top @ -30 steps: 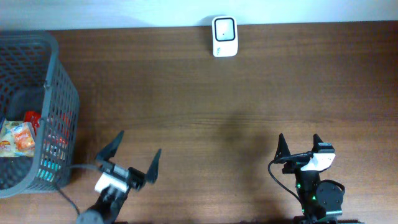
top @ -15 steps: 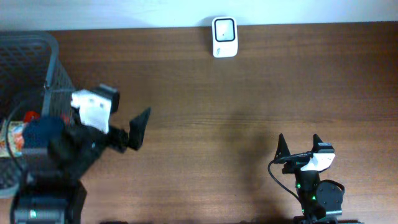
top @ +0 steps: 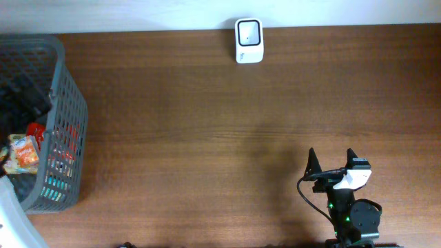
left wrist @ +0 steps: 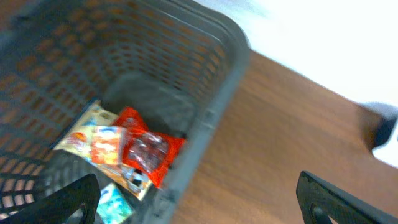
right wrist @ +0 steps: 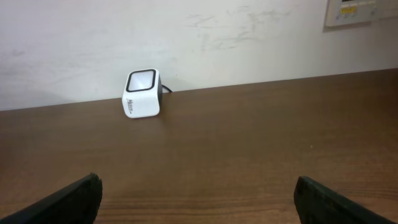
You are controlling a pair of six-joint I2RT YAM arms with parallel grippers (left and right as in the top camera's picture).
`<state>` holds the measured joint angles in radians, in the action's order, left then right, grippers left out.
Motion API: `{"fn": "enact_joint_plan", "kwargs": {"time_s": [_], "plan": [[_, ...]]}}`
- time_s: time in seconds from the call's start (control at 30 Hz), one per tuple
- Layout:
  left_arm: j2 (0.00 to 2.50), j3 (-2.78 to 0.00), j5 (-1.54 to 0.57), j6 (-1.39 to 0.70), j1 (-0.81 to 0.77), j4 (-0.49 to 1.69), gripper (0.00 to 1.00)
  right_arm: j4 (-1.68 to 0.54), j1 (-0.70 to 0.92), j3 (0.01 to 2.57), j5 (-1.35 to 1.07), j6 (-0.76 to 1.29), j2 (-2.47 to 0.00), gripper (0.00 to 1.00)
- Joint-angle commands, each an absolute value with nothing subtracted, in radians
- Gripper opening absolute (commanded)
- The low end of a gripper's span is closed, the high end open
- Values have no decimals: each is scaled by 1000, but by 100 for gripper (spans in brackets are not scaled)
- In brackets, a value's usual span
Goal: Scan the item barcode
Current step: 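Reach left gripper into basket, grasp orange candy box, place on table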
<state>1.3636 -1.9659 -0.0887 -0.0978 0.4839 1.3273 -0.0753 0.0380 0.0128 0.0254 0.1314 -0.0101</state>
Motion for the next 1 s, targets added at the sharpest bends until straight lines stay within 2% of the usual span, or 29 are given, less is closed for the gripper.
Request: {"fn": "enact_joint_plan", "kwargs": {"time_s": [0.0,0.07,0.27,0.47,0.7,0.9,0.93,0.97], "plan": [[1422,-1984,-78,-252,627,1271,99,-79,32,6,38,127,-4,99],[1535,-1984,-78,-322,736,1238,99,-79,32,6,37,128,-4,98],[1795,-1984,-71,-326,826,1258,99,-79,32,6,37,128,-4,98],[1921,-1983,-57,-326,815,1277,99,-79,32,6,37,128,-4,99],[2017,-1977,124,-325,727,1357,99,-79,32,6,37,128,-4,98],[2151,-1977,130,-321,674,1366,99,-79,32,6,37,128,-4,98],[2161,-1977,134,-321,674,1358,95,-79,32,6,37,128,-4,98],[2168,-1977,151,-321,675,1355,85,-79,32,6,37,127,-4,98]]}}
